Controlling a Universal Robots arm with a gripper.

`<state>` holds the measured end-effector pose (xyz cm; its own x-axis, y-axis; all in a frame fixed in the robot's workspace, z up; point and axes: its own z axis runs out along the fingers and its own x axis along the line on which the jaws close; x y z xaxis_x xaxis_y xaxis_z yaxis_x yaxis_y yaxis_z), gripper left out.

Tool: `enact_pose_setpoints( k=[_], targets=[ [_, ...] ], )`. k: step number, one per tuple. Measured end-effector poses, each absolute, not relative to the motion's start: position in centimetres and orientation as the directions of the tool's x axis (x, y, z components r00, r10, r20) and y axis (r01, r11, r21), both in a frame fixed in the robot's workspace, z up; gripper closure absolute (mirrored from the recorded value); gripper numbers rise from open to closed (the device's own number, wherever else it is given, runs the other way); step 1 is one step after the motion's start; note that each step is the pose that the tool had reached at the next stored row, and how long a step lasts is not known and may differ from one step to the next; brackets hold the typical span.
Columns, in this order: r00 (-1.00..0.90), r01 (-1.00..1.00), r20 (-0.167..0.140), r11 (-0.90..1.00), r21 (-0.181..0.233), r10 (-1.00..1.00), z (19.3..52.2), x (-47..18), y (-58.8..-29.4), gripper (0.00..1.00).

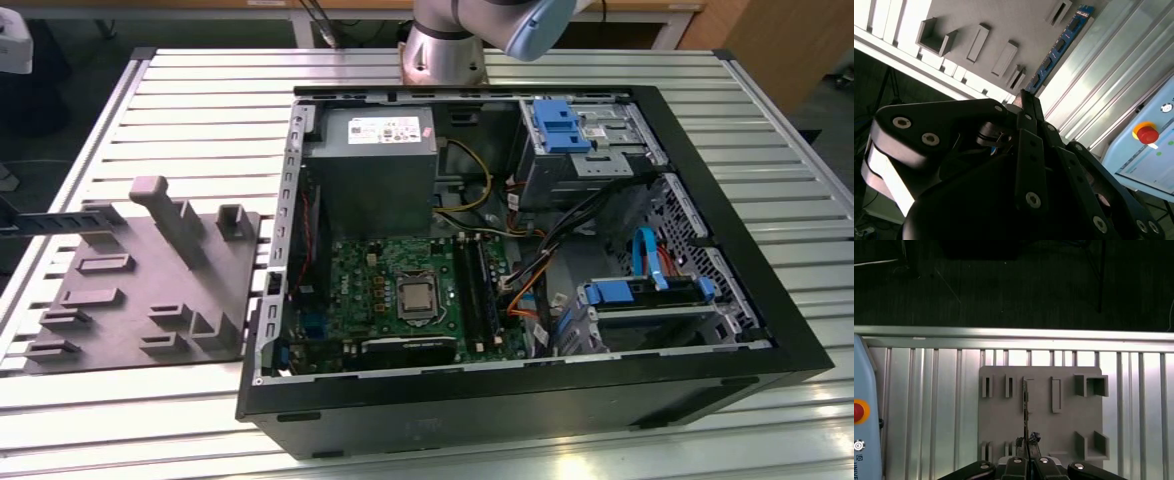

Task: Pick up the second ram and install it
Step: 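Pick up the second ram and move it above second insertion slot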

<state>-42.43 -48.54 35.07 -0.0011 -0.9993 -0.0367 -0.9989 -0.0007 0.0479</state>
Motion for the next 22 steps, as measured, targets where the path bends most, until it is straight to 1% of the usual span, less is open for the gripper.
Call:
enact_pose_setpoints(
  k=[22],
  targets=[
    [-0.001,-0.999,-0.037,-0.001,0.048,-0.999,35.82,-42.43,-48.42,0.88]
  ],
)
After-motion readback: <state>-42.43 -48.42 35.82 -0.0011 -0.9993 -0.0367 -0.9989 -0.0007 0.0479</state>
